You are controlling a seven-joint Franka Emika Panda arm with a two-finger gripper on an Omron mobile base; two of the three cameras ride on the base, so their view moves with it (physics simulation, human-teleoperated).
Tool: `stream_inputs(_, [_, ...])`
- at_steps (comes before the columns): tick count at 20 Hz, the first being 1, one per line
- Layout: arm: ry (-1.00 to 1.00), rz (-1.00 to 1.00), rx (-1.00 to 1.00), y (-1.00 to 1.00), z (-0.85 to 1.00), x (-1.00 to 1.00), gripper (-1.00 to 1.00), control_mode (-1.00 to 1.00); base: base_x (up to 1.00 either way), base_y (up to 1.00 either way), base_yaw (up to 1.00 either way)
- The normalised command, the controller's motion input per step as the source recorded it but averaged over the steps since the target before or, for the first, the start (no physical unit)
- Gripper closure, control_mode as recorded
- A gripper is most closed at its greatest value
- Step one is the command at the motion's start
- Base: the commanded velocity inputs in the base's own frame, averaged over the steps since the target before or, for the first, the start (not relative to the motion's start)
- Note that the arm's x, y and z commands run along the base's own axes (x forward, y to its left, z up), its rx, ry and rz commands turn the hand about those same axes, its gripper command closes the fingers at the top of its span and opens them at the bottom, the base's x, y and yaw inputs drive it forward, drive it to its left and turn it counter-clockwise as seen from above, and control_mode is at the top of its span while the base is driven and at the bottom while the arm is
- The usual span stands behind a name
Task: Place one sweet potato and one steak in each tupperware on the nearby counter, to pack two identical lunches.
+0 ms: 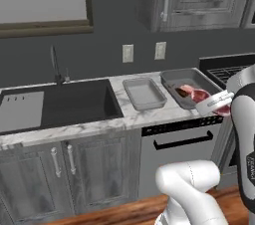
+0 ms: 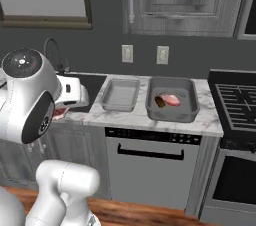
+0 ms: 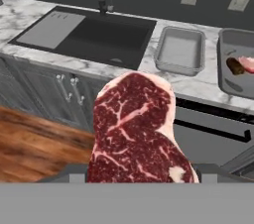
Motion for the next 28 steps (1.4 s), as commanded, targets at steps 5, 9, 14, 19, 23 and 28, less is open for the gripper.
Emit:
stream_inputs(5, [0.00, 0.00, 0.00, 0.00, 0.00, 0.00, 1.00, 1.00, 0.30, 0.00, -0.08])
stream_inputs(9, [0.00, 0.00, 0.00, 0.00, 0.00, 0.00, 1.00, 1.00, 0.58, 0.02, -0.01])
stream_inputs(14, [0.00, 0.00, 0.00, 0.00, 0.00, 0.00, 1.00, 1.00, 0.63, 0.00, 0.00])
stream_inputs(19, [0.00, 0.00, 0.00, 0.00, 0.00, 0.00, 1.00, 1.00, 0.45, 0.00, 0.00])
stream_inputs(23, [0.00, 0.00, 0.00, 0.00, 0.00, 0.00, 1.00, 1.00, 0.28, 0.00, 0.00])
stream_inputs(28, [0.00, 0.00, -0.05, 0.00, -0.47, 0.18, 1.00, -1.00, 0.05, 0.00, 0.00])
